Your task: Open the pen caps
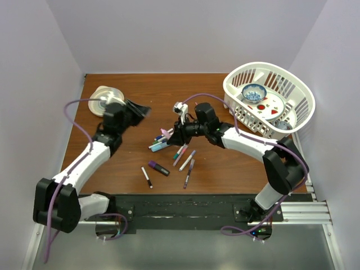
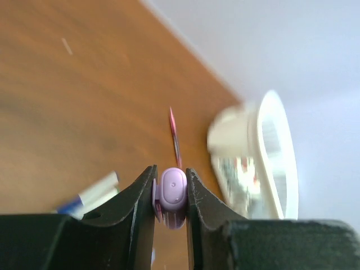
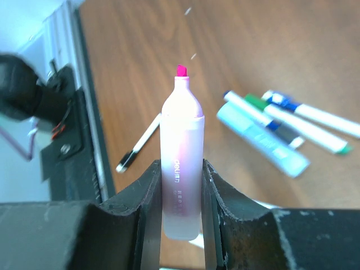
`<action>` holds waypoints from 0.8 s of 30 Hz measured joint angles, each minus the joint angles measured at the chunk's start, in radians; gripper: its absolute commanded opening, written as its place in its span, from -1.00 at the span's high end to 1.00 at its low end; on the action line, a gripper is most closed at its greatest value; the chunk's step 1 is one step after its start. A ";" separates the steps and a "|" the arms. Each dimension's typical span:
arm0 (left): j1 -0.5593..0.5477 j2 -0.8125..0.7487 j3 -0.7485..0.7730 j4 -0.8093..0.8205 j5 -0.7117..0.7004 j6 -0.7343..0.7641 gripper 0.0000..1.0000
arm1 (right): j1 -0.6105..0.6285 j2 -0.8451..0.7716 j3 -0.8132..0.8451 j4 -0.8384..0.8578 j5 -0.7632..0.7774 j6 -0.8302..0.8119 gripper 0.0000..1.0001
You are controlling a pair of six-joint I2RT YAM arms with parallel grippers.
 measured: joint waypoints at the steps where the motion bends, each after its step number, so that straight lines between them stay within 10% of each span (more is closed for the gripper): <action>1: 0.042 -0.003 0.017 0.003 -0.017 0.003 1.00 | 0.004 0.000 0.000 -0.013 -0.008 -0.001 1.00; 24: 0.273 -0.112 -0.080 -0.013 0.020 0.073 1.00 | 0.034 0.005 0.000 -0.096 -0.052 -0.085 1.00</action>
